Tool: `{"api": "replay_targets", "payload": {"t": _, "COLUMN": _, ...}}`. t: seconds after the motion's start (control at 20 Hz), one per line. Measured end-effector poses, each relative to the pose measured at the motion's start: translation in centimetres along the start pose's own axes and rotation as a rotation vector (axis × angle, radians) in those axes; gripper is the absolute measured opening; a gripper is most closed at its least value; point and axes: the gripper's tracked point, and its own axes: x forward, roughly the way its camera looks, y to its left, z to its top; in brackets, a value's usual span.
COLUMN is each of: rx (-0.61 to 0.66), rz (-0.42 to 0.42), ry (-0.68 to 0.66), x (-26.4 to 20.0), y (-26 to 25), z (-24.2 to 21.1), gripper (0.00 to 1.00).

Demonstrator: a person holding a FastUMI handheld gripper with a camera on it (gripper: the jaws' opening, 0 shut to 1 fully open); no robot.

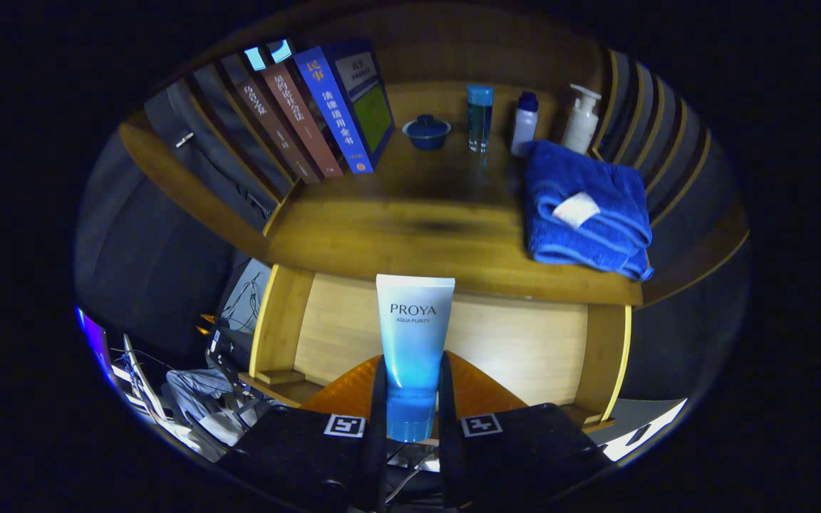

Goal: Pull open the drawer, take out the items inside it, and place them on the countertop above the cabinet.

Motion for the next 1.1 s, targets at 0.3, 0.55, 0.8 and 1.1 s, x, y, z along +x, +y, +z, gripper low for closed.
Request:
{"api": "replay_targets", "payload": {"t": 0.3, "rx": 0.021, "rz": -0.100, "ry": 0.012, "x": 4.3, "y": -1.6, "z": 6.4, "gripper": 0.34}}
{"api": "replay_targets", "payload": {"t": 0.55, "rx": 0.031, "rz": -0.131, "ry": 0.069, "x": 8.9, "y": -1.6, "z": 8.1, "gripper": 0.34}}
{"api": "replay_targets", "payload": {"t": 0.8, "rx": 0.040, "rz": -0.209, "ry": 0.106, "x": 12.1, "y": -3.2, "z": 9.0, "gripper": 0.34}}
{"api": "replay_targets", "payload": {"t": 1.1, "rx": 0.053, "rz": -0.232, "ry": 0.130, "x": 13.5, "y": -3.9, "z": 9.1, "gripper": 0.43}}
